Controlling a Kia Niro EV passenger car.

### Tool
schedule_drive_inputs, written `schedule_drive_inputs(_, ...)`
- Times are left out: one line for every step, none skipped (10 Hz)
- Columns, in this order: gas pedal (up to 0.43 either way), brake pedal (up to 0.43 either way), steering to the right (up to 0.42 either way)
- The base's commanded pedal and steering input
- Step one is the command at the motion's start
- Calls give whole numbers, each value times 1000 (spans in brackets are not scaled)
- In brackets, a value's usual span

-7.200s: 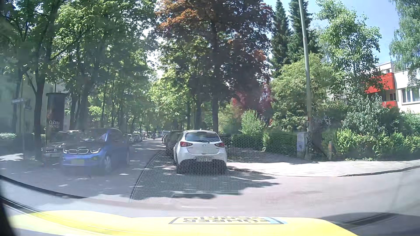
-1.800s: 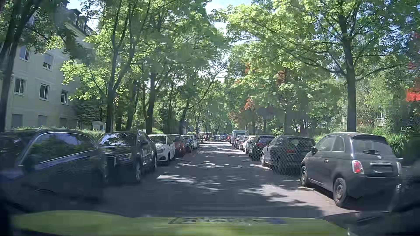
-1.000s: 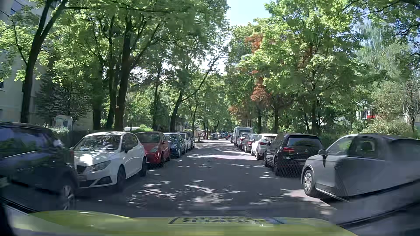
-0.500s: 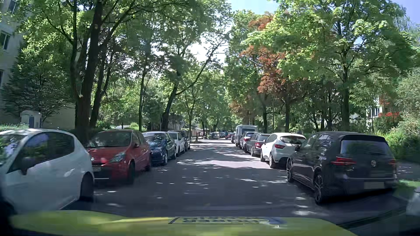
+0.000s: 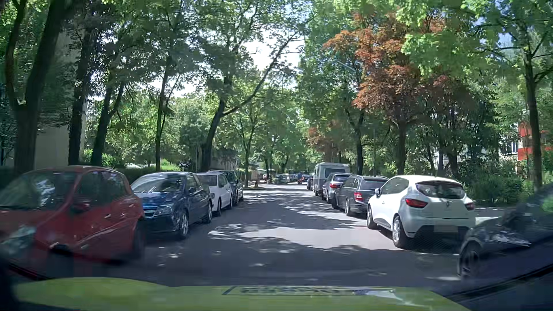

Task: Follow the waypoints while adhering to traffic rules and regulations

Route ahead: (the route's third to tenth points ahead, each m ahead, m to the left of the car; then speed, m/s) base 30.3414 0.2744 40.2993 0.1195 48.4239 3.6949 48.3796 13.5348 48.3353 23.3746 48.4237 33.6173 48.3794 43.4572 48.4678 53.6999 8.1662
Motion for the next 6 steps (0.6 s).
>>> schedule_drive_inputs(0,0,-4)
schedule_drive_inputs(0,0,-4)
schedule_drive_inputs(0,0,-4)
schedule_drive_inputs(0,0,-3)
schedule_drive_inputs(0,0,-2)
schedule_drive_inputs(0,0,-1)
